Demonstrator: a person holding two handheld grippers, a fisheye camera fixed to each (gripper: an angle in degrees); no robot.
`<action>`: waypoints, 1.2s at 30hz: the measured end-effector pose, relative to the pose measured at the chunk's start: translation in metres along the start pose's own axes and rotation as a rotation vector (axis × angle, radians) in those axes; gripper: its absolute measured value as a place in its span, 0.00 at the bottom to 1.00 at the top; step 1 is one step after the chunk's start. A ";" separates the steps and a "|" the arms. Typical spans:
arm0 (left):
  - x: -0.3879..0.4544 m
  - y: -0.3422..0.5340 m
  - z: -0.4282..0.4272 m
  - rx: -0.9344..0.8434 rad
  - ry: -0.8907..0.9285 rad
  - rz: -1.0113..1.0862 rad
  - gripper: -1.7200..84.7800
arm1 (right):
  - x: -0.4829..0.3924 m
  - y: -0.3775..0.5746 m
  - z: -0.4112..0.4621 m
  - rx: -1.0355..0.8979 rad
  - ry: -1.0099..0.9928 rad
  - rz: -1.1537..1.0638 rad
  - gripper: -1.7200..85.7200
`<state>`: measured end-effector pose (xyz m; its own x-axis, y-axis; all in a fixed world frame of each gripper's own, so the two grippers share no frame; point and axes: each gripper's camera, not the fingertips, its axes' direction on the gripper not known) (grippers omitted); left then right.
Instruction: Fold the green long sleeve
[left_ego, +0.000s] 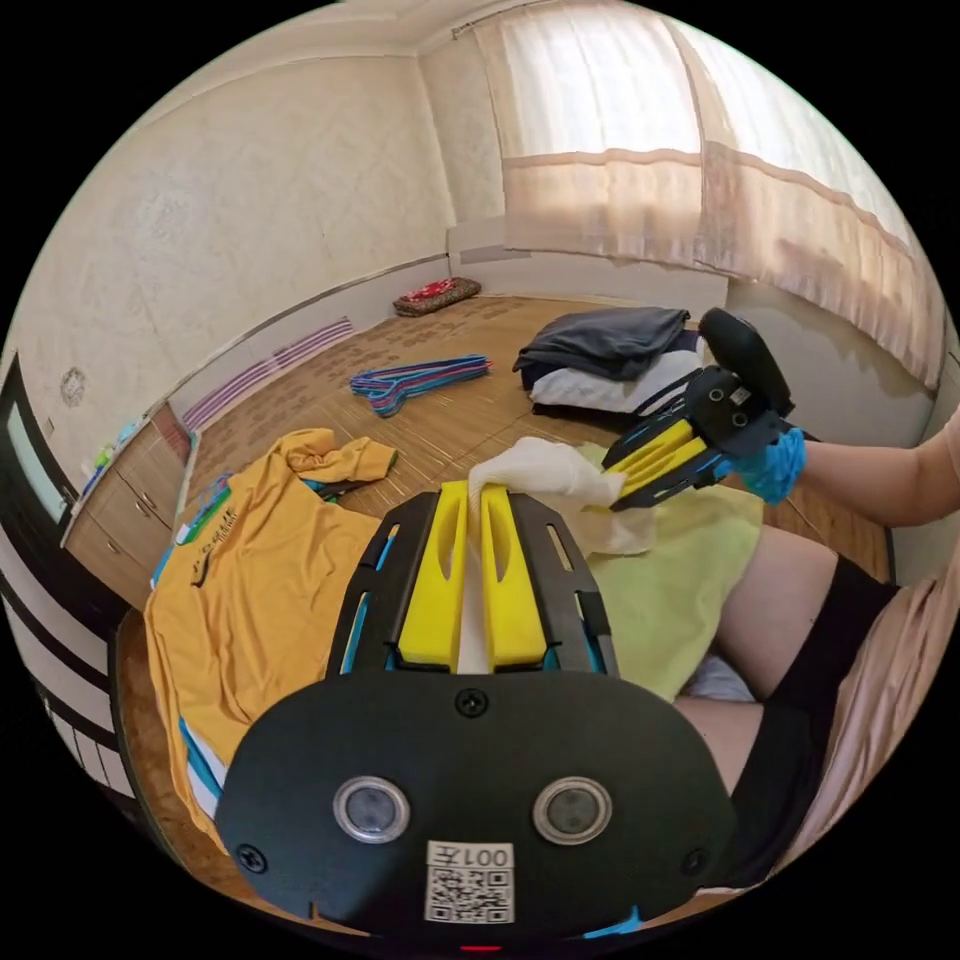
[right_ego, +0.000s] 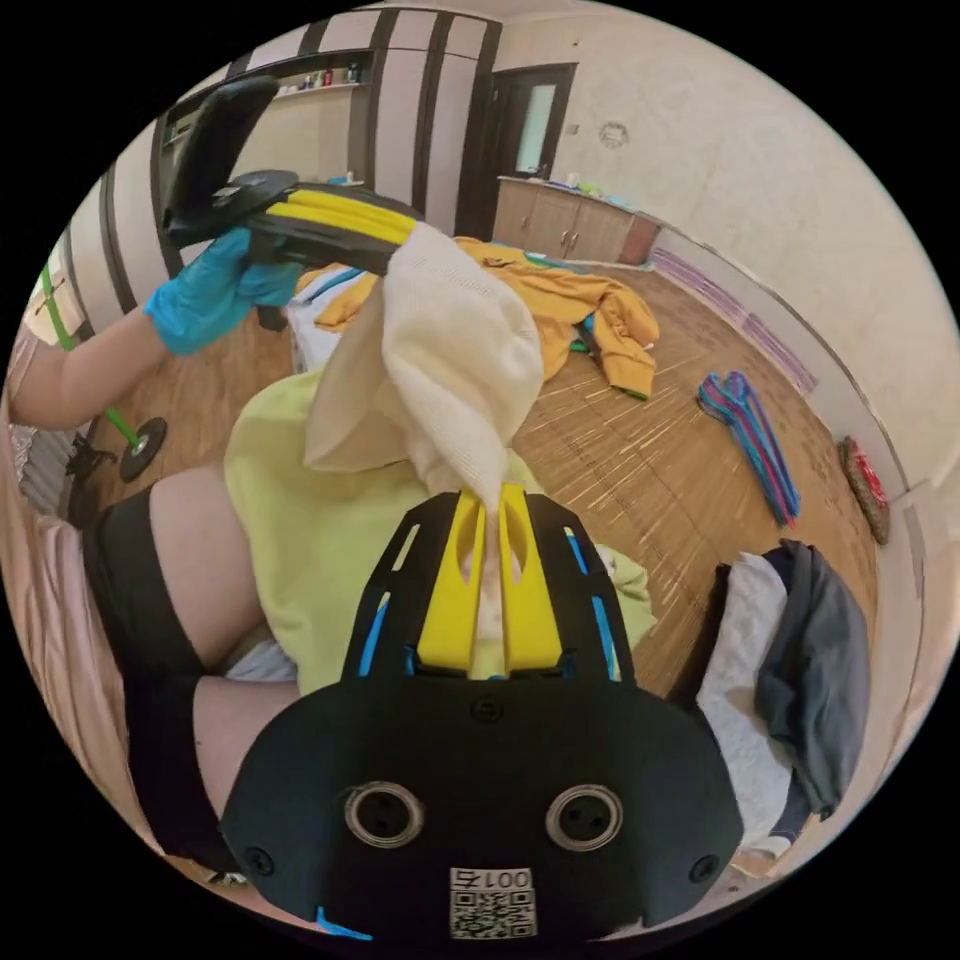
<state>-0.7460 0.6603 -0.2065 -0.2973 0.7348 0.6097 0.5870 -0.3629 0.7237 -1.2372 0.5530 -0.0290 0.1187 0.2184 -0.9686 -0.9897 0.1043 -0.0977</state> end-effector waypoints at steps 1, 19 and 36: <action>-0.001 -0.005 0.001 0.004 -0.051 0.019 0.01 | 0.002 -0.004 -0.004 0.035 0.086 0.014 0.06; 0.059 0.077 0.015 -0.334 0.289 0.167 0.02 | -0.059 0.053 0.012 -0.197 -0.031 -0.223 0.05; 0.010 0.050 -0.015 -0.316 0.280 0.070 0.01 | 0.040 0.050 -0.014 -0.129 -0.064 0.111 0.10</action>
<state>-0.7311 0.6406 -0.1595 -0.4838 0.5341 0.6933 0.3659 -0.5962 0.7146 -1.2834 0.5529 -0.0755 0.0088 0.2833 -0.9590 -0.9986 -0.0480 -0.0233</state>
